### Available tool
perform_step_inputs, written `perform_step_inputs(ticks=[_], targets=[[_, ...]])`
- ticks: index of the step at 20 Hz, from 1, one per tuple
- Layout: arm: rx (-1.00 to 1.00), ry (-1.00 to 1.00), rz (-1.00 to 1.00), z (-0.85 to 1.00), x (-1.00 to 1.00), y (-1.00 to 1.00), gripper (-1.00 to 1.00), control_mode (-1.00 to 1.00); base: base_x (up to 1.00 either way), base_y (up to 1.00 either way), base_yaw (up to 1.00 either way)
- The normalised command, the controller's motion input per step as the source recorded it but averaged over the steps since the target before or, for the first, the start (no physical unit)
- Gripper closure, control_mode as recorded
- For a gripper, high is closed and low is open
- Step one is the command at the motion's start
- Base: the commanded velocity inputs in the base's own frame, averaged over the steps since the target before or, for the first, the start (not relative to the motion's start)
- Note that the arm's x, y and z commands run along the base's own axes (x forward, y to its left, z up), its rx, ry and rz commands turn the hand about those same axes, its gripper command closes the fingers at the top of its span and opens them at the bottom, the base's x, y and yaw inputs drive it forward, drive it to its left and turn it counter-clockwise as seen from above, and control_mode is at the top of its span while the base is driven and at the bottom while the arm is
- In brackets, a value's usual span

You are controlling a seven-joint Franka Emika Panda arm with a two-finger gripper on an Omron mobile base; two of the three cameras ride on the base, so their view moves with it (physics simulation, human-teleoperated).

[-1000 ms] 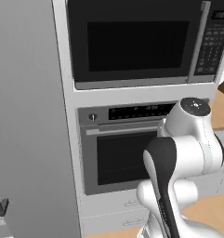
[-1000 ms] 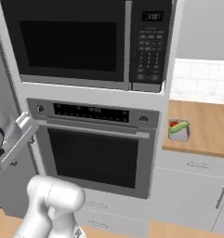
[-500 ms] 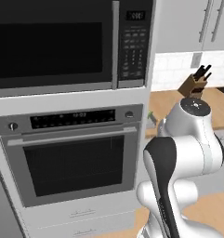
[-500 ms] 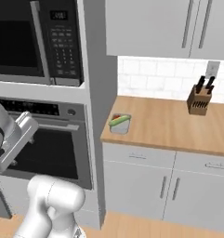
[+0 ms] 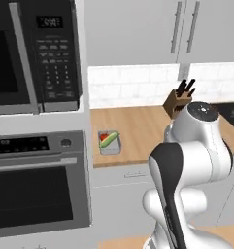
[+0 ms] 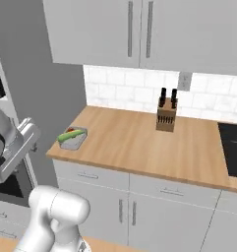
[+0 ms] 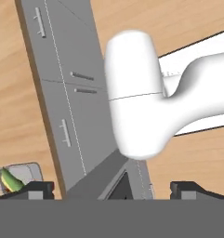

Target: Take the meat container that has the steak and place it on the second highest rack of the freezer. Then take the vegetable container that has the corn and tomato and place it on the highest rack of the freezer.

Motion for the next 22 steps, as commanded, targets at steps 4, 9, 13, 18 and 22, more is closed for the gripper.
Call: perform_step_inputs(ticks=[4, 9, 13, 18, 22], targets=[[0.00, 0.00, 0.00, 0.00, 0.00, 0.00, -1.00, 1.00, 0.38, -0.97, 0.32], [0.00, 0.00, 0.00, 0.00, 0.00, 0.00, -1.00, 1.00, 0.62, -0.24, 0.29], [0.00, 0.00, 0.00, 0.00, 0.00, 0.00, -1.00, 1.00, 0.41, -0.03, 0.32], [0.00, 0.00, 0.00, 0.00, 0.00, 0.00, -1.00, 1.00, 0.08, -0.01, 0.20], [0.00, 0.00, 0.00, 0.00, 0.00, 0.00, -1.00, 1.00, 0.04, 0.00, 0.00]])
